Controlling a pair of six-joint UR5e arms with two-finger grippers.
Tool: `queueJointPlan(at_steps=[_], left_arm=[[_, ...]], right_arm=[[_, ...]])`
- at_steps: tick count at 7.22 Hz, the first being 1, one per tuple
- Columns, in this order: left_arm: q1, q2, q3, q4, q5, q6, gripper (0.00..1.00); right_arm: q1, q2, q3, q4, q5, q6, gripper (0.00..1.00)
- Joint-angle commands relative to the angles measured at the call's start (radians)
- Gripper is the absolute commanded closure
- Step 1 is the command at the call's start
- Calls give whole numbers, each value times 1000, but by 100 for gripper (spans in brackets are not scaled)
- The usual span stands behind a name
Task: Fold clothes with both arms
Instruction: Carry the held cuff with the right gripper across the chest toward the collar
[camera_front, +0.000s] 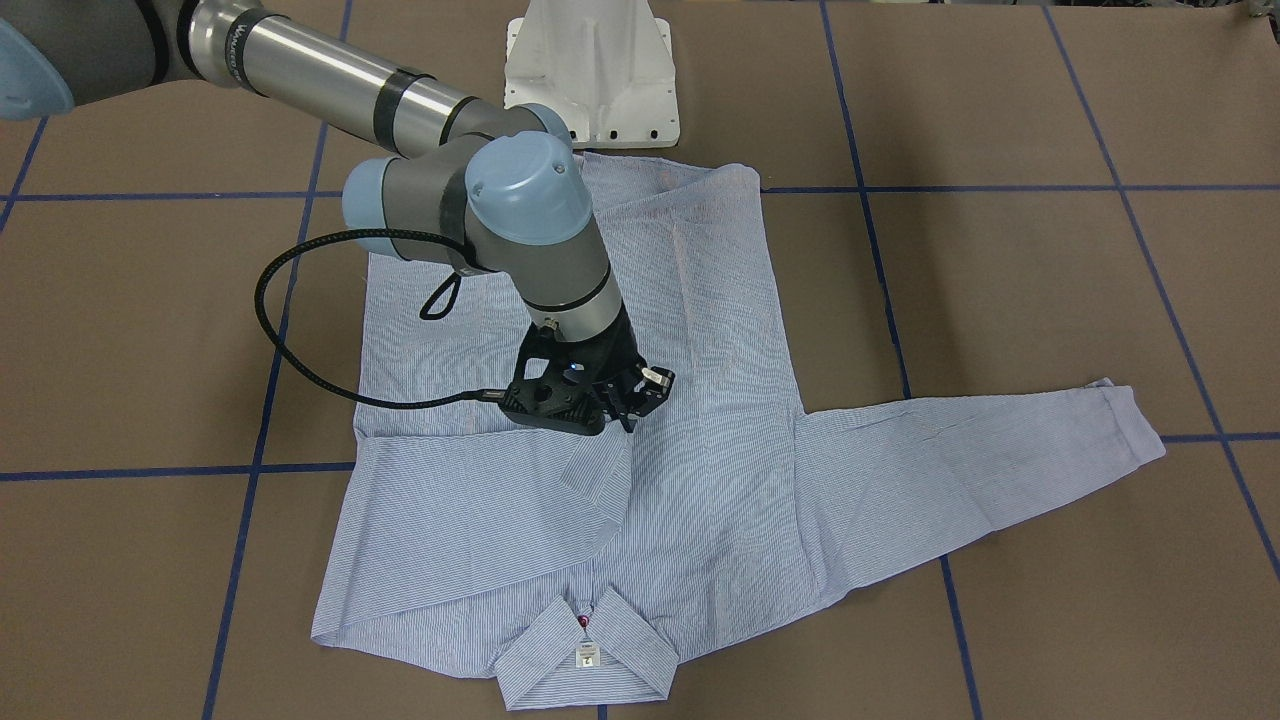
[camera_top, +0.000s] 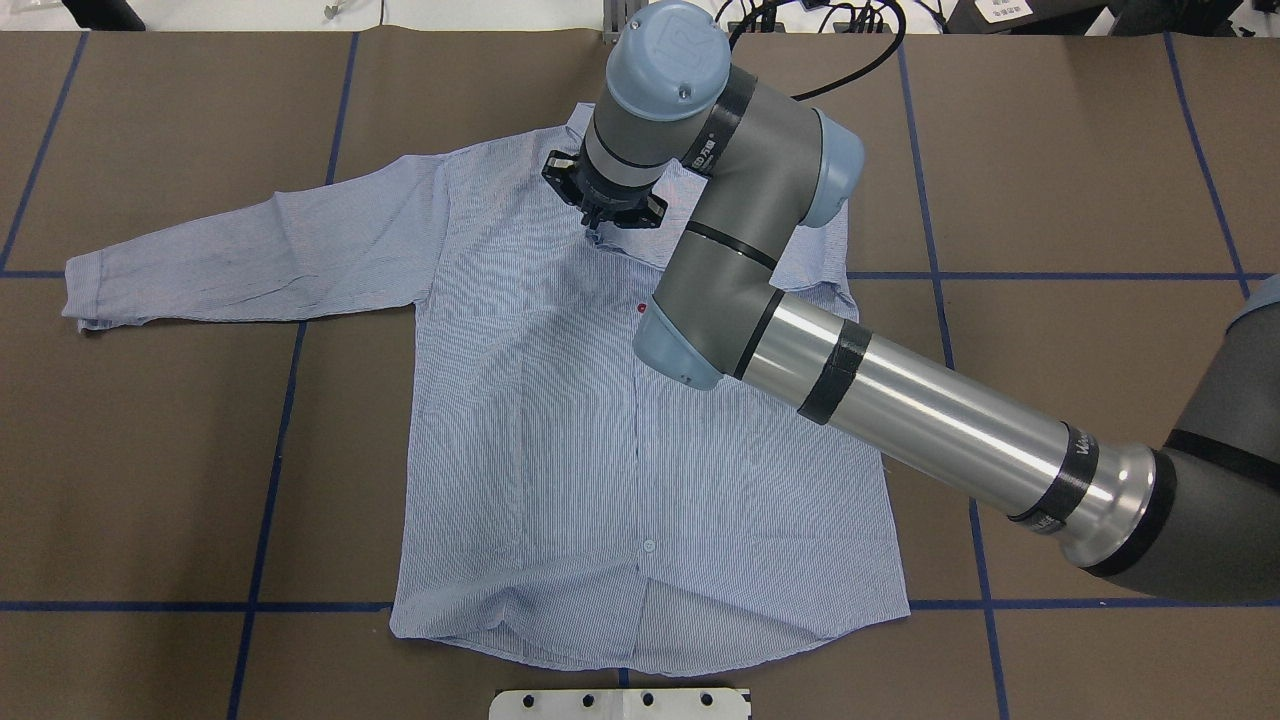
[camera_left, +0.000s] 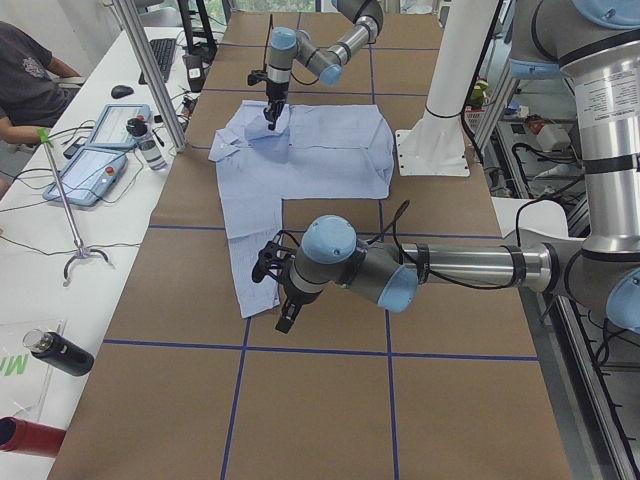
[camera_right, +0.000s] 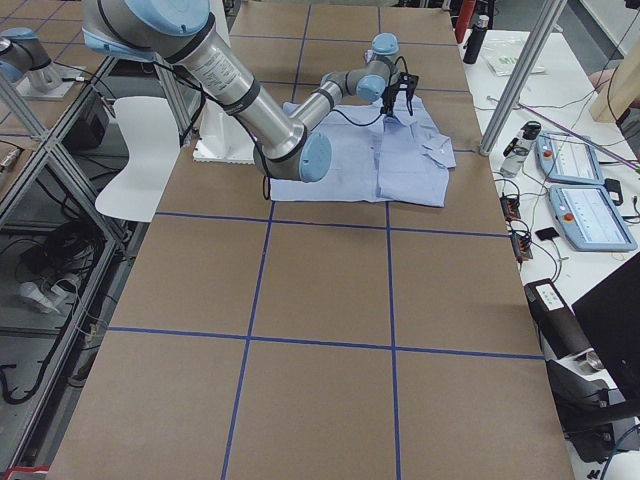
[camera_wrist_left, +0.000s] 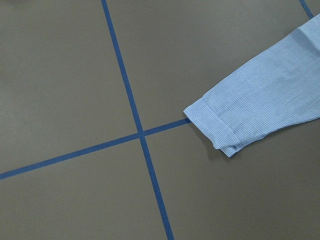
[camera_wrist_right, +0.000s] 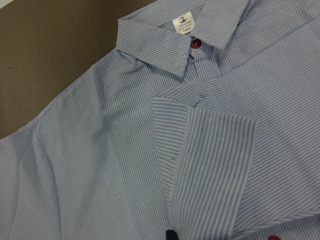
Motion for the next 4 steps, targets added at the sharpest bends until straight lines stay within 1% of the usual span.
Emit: queueJointPlan(at_steps=[1, 2, 3, 4], left_arm=[[0, 0, 0, 0, 0, 0, 0], [0, 0, 0, 0, 0, 0, 0], [0, 0, 0, 0, 0, 0, 0], [0, 0, 0, 0, 0, 0, 0]], right_arm=[[-12, 28, -27, 9, -7, 4, 100], [-28, 58, -60, 10, -14, 11, 100], [-43, 59, -73, 37, -45, 19, 100], [-45, 61, -102, 71, -48, 27, 100]])
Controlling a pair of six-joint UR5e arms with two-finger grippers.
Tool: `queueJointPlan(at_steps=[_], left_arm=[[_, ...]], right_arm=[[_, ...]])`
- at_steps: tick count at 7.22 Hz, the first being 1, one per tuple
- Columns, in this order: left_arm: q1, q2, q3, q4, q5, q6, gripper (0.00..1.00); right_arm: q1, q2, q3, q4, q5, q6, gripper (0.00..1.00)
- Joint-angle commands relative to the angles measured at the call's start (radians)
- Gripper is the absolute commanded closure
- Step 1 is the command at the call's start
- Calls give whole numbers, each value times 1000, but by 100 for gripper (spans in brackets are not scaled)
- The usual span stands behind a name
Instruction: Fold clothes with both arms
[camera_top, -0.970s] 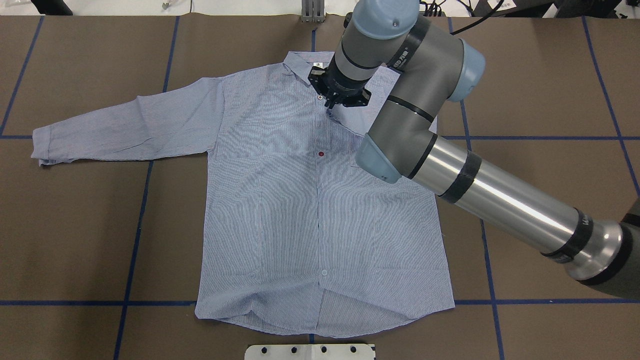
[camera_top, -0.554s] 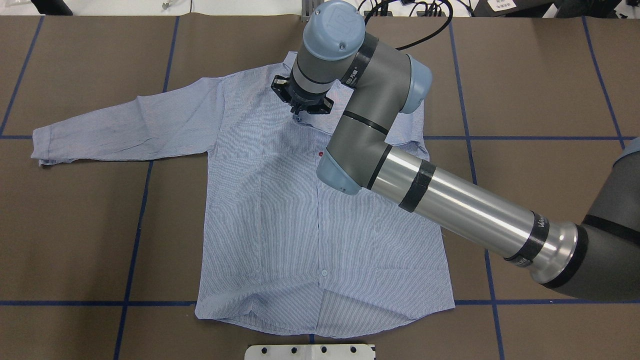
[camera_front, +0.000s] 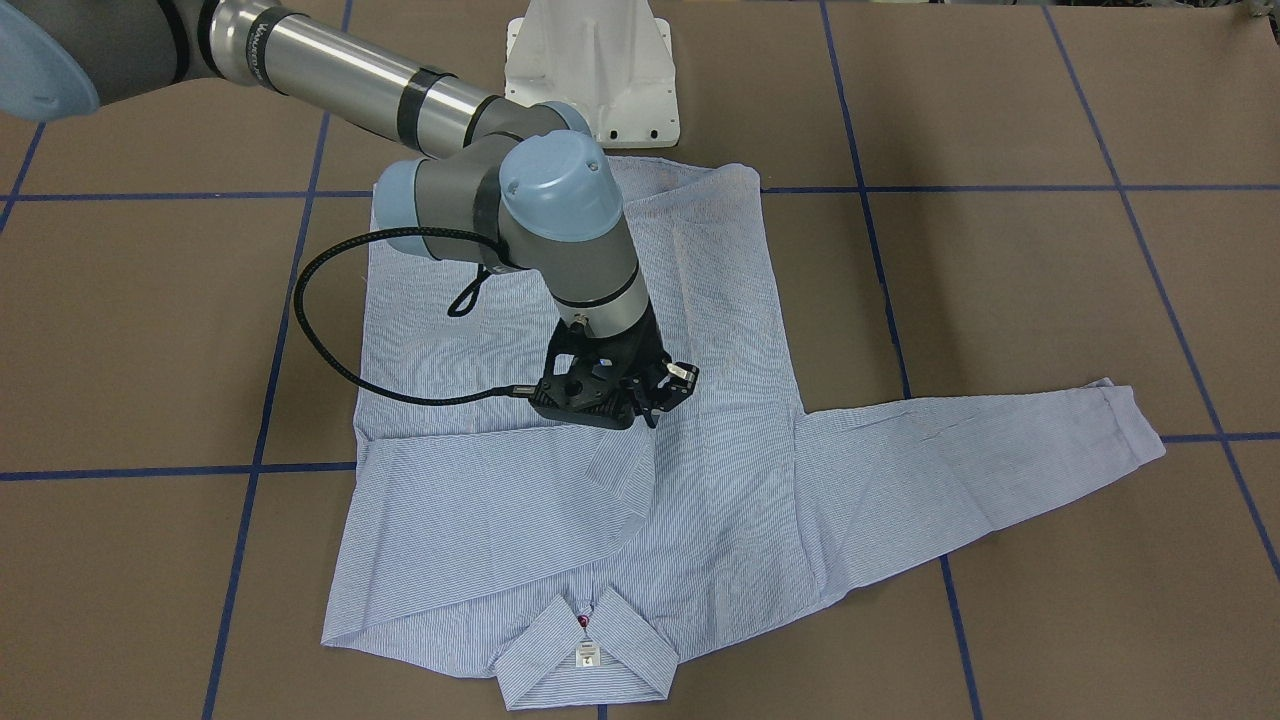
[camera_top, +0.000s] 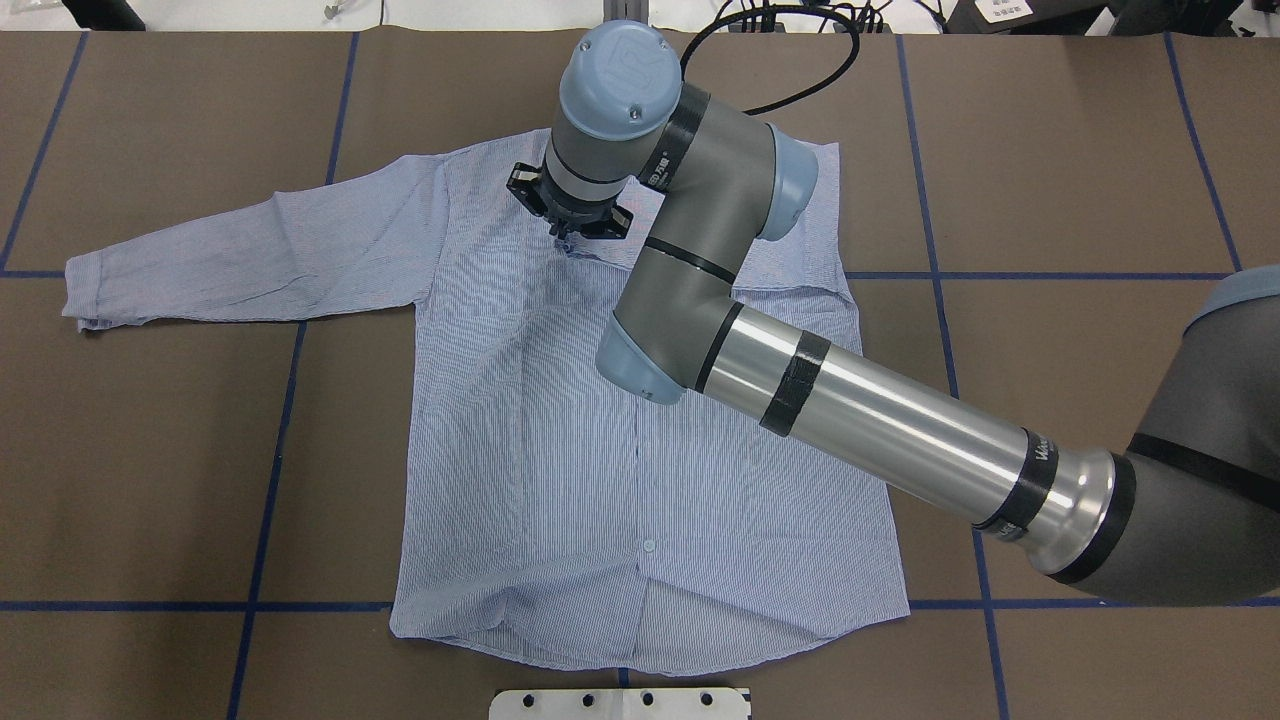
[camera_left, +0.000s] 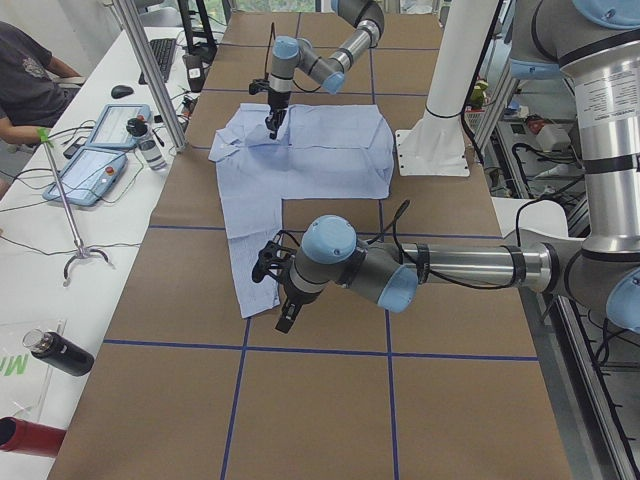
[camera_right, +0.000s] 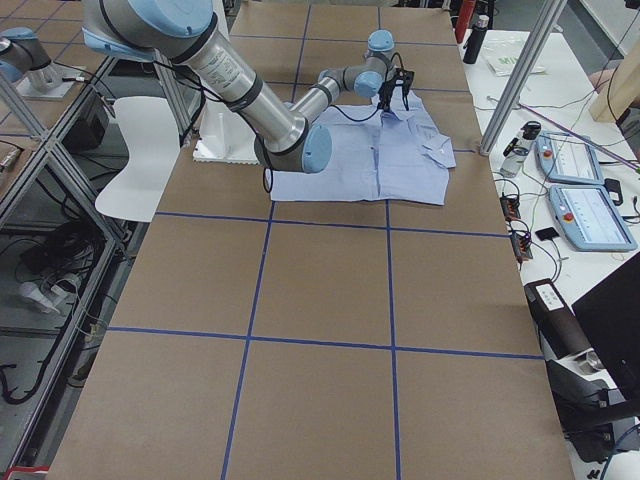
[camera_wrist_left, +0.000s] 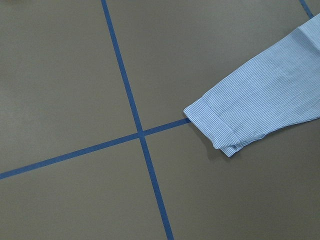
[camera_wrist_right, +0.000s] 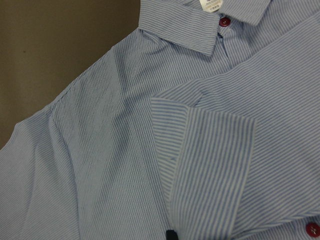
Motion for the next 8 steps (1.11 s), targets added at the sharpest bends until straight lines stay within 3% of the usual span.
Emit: queueJointPlan(at_steps=[1, 2, 5, 8], left_arm=[[0, 0, 0, 0, 0, 0, 0], [0, 0, 0, -2, 0, 2, 0], [11, -24, 40, 2, -26, 2, 0], [90, -307, 315, -17, -20, -61, 0]], right_arm=[[-10, 5, -34, 45, -16, 10, 85], [-10, 6, -34, 45, -19, 10, 1], [-10, 22, -33, 45, -25, 60, 0], [-6, 13, 10, 34, -19, 117, 0]])
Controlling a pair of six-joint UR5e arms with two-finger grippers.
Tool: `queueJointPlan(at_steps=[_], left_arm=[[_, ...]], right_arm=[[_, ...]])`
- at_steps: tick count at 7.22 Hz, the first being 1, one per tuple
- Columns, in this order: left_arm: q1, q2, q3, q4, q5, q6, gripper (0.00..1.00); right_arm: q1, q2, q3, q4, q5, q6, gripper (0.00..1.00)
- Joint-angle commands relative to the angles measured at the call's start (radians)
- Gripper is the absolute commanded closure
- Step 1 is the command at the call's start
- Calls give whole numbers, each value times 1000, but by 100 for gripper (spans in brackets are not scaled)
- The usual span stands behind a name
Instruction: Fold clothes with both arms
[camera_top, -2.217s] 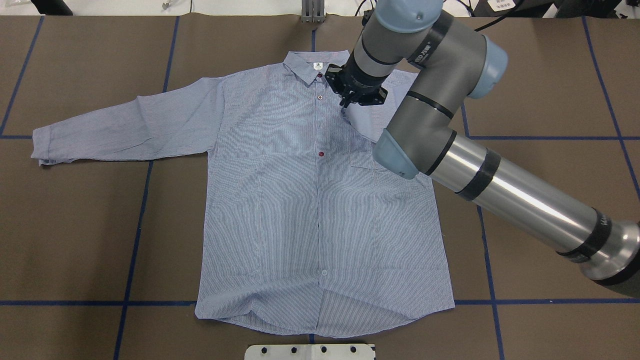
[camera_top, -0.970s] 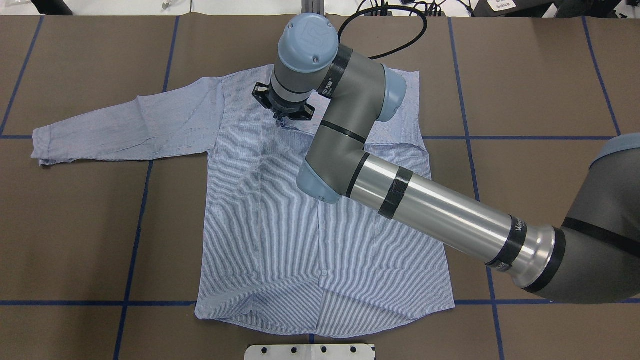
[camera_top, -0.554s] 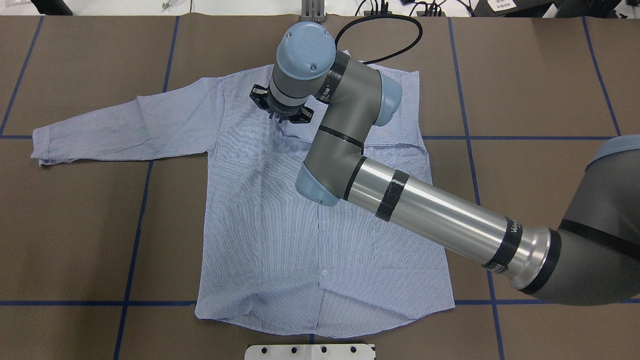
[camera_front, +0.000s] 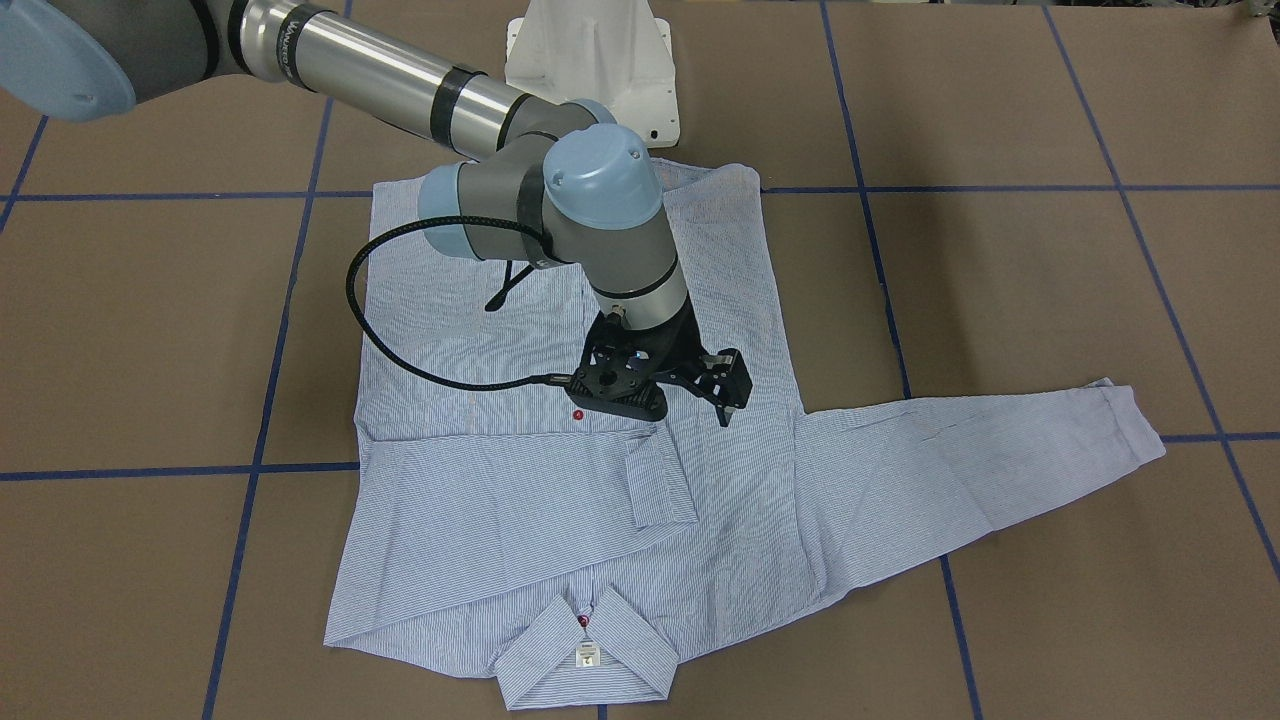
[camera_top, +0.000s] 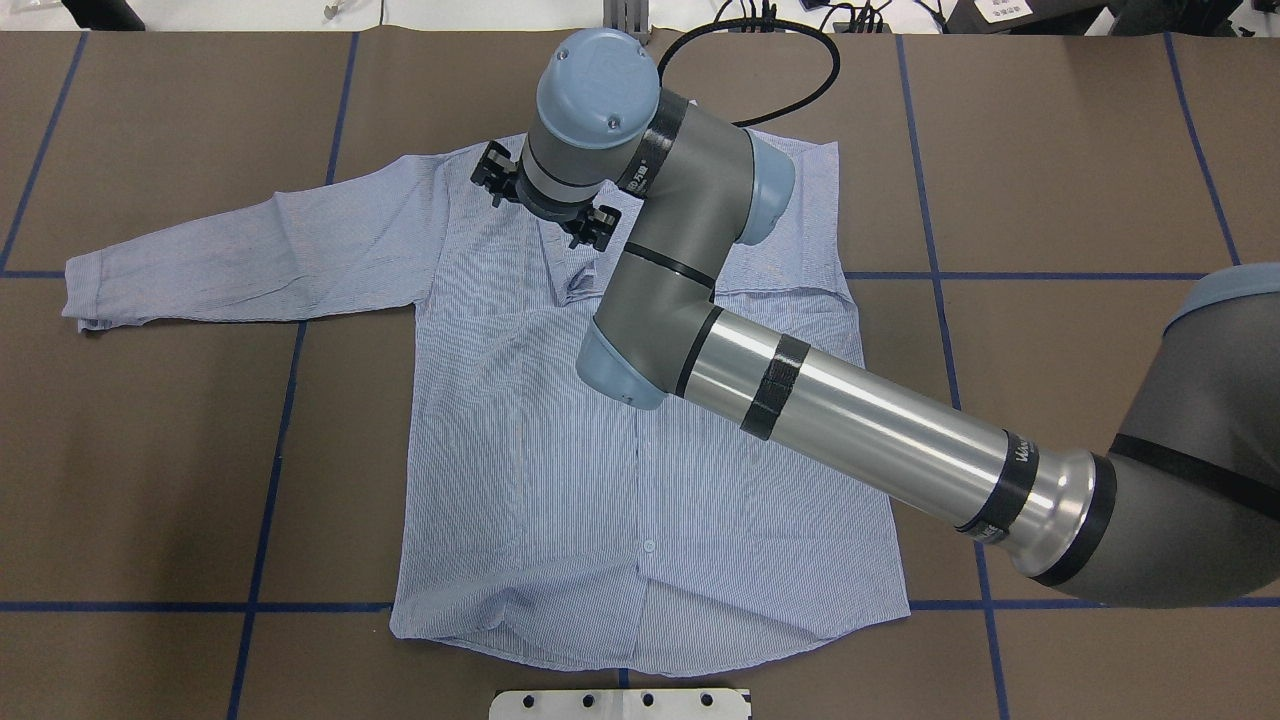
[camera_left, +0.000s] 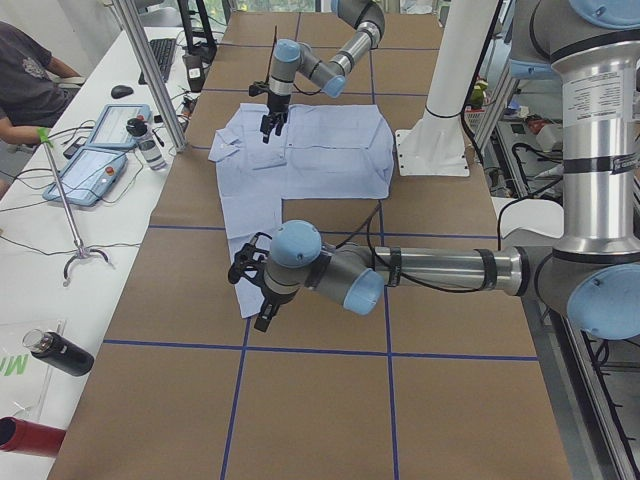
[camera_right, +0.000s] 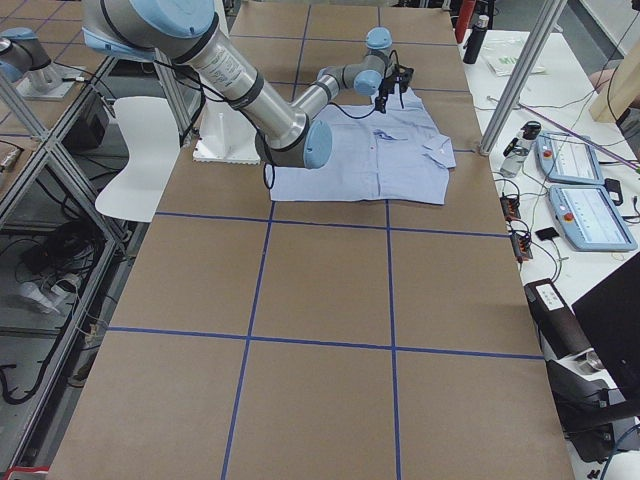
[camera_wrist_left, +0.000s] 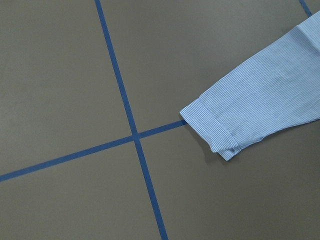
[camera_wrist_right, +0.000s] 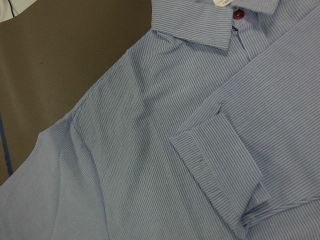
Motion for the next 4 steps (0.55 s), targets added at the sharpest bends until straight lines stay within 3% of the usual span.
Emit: queueJointPlan(at_steps=[1, 2, 4], left_arm=[[73, -175, 210, -46, 1, -158, 0], [141, -189, 253, -121, 4, -272, 0], [203, -242, 444, -291, 16, -407, 1]], right_arm=[[3, -84, 98, -7, 6, 10, 0], [9, -185, 200, -2, 6, 5, 0], [16, -247, 264, -4, -1, -2, 0]])
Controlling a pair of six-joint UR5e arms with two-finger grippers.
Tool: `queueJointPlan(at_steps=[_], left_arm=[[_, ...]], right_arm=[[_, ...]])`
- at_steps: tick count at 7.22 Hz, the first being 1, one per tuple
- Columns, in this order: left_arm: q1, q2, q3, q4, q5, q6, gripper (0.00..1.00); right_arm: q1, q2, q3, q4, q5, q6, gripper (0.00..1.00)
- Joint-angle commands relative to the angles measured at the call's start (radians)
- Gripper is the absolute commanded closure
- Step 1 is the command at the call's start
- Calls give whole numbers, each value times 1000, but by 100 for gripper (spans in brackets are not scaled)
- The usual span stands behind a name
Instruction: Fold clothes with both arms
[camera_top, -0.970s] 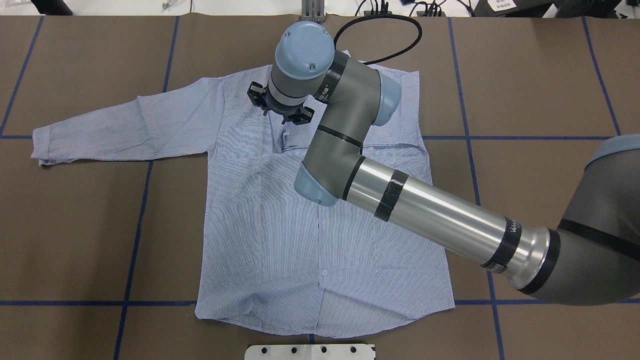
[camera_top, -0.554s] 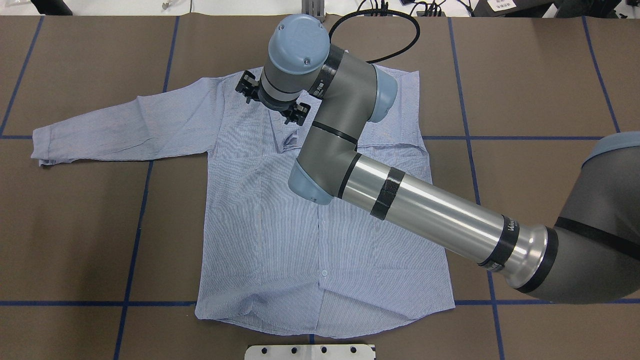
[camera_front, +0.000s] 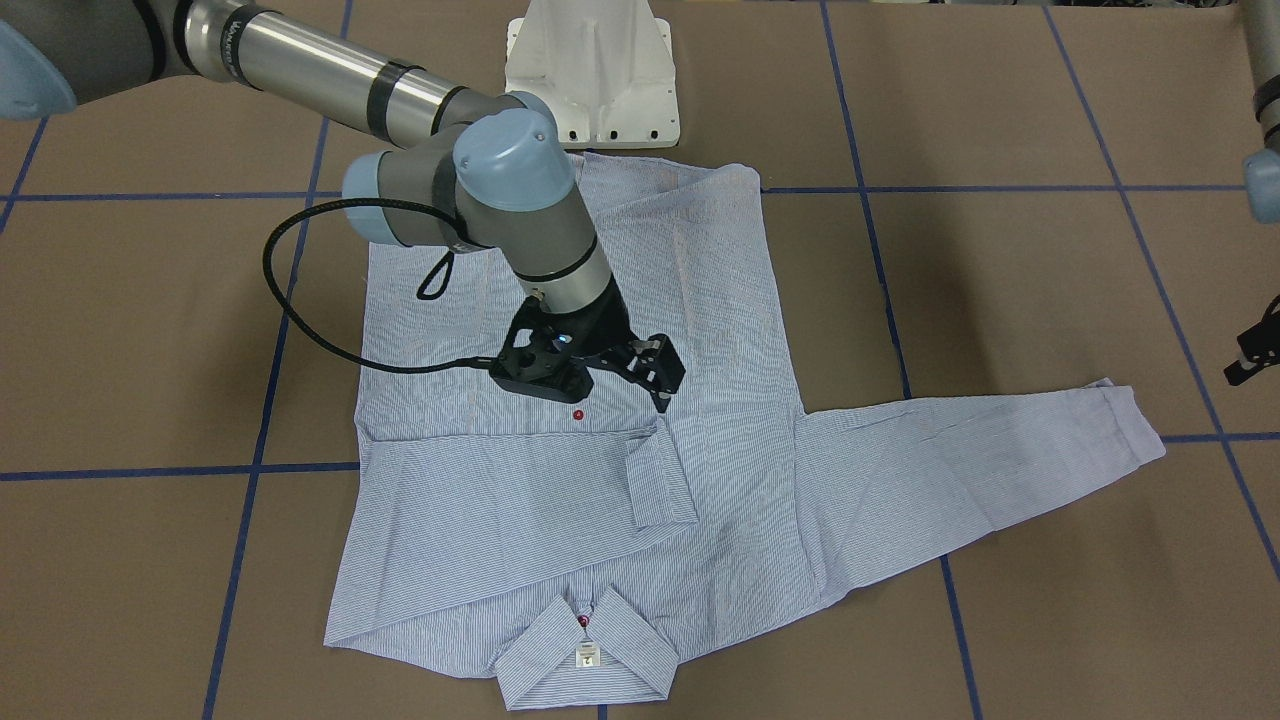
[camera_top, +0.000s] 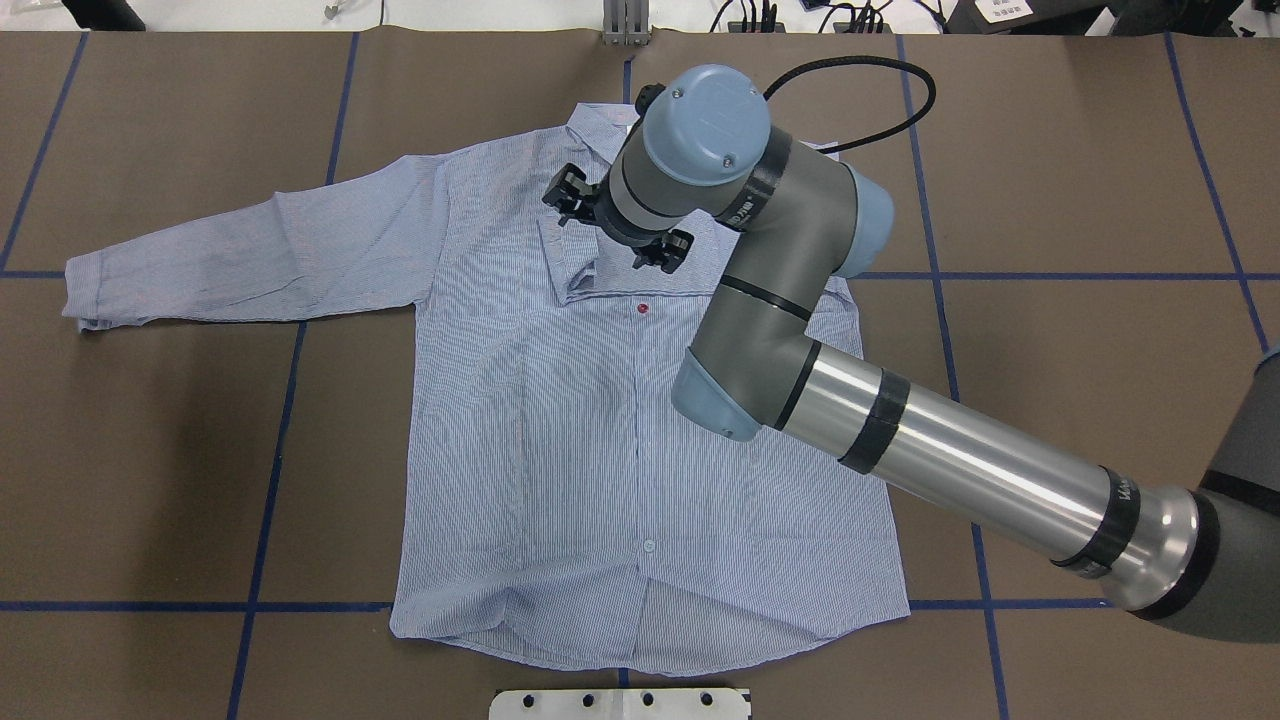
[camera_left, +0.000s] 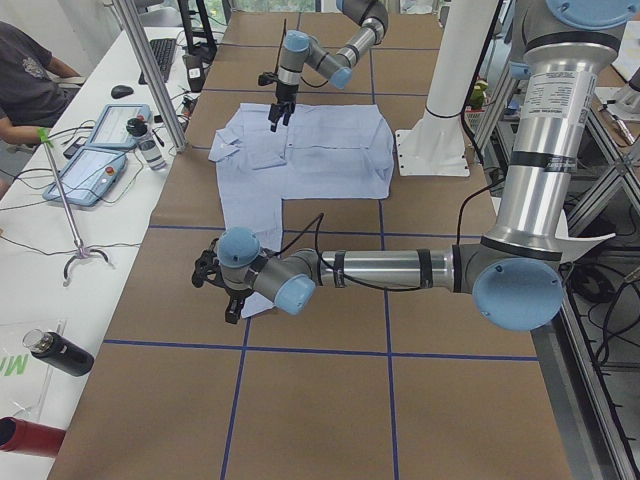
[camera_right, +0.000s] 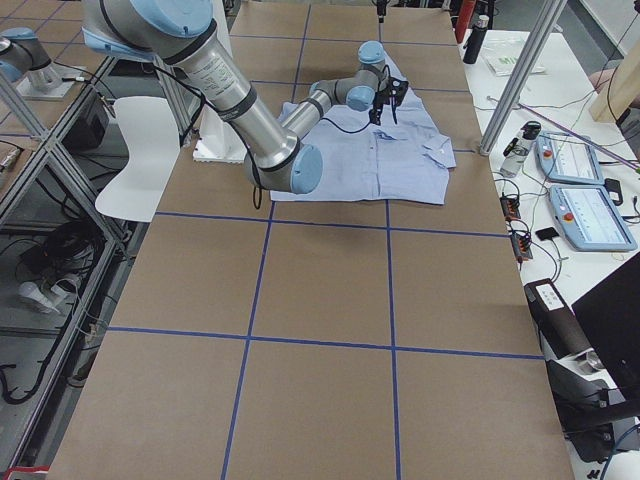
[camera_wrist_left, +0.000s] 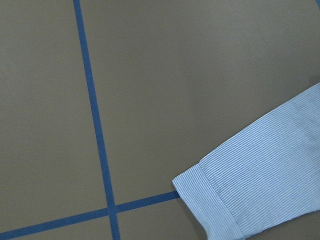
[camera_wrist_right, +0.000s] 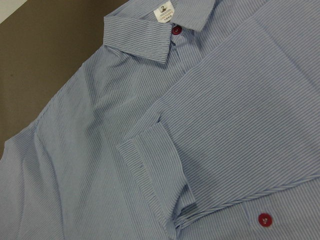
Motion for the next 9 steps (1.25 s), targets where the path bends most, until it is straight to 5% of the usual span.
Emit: queueJointPlan(at_steps=[1, 9], left_arm=[[76, -49, 136, -131, 3, -183, 4], [138, -101, 232, -134, 4, -243, 41]], right_arm=[[8, -52, 49, 0, -2, -4, 0], [10, -100, 94, 0, -16, -4, 0]])
